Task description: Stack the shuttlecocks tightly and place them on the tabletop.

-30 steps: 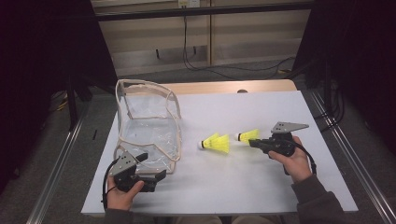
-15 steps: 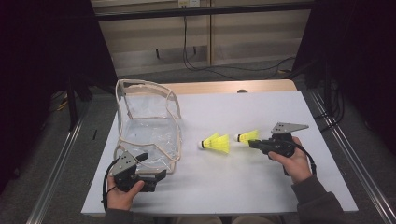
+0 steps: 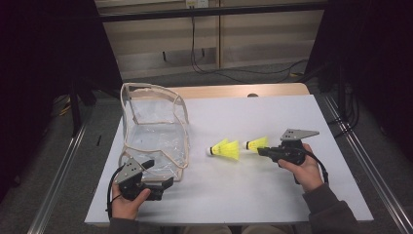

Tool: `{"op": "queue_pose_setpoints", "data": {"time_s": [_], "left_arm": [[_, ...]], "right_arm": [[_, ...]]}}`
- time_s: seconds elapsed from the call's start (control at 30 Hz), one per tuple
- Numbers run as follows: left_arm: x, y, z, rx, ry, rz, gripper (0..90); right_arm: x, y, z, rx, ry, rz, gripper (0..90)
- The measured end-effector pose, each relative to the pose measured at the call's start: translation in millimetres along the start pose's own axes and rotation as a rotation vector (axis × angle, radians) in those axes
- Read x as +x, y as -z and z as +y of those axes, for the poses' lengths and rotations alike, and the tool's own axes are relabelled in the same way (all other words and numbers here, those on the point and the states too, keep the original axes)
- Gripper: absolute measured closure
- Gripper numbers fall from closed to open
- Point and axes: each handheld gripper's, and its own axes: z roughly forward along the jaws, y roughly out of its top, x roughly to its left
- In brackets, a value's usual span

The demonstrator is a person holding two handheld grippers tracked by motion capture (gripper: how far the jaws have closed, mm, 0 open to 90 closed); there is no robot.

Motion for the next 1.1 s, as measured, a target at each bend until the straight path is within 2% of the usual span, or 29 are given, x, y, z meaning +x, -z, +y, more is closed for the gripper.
{"op": "queue_pose_setpoints", "data": {"time_s": [1.1], "left_arm": [[-0.3,-0.3,0.1,0.002,-0.002,0.005,2.7]], "right_arm": [[9.6,-11.0,0.0,0.012,0.020,0.012,89.8]]}}
